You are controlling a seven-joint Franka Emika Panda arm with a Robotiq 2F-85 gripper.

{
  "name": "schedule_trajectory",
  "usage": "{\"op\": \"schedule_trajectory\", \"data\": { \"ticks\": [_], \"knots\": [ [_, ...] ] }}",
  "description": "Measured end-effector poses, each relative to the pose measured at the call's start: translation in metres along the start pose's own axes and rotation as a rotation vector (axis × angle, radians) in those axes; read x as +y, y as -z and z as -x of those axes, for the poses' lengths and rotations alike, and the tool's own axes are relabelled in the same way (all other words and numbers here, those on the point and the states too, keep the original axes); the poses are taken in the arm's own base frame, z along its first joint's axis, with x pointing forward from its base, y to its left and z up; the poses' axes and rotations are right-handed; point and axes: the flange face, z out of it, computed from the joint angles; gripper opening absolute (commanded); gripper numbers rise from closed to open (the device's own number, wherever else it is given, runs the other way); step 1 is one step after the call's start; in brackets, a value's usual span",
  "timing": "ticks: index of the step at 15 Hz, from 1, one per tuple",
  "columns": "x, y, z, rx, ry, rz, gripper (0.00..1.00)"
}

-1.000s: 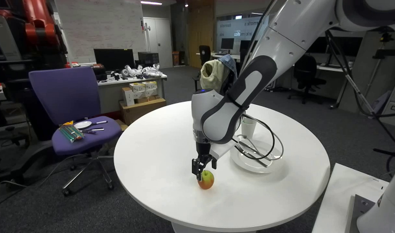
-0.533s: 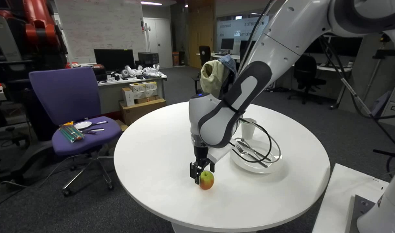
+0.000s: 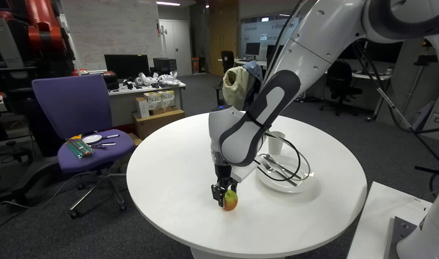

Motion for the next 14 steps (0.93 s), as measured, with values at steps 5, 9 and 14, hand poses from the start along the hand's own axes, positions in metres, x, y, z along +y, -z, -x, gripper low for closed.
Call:
{"op": "schedule_trajectory", "data": {
  "ticks": [5,9,14],
  "knots": [
    [-0.0043,0.0003,0.0008,0.002,0.025,0.009,0.49],
    [-0.0054,0.0014,0.0022,0.003,0.031,0.012,0.49],
    [0.0006,0.0077,0.0033,0.010,0.023,0.017,0.49]
  ]
}}
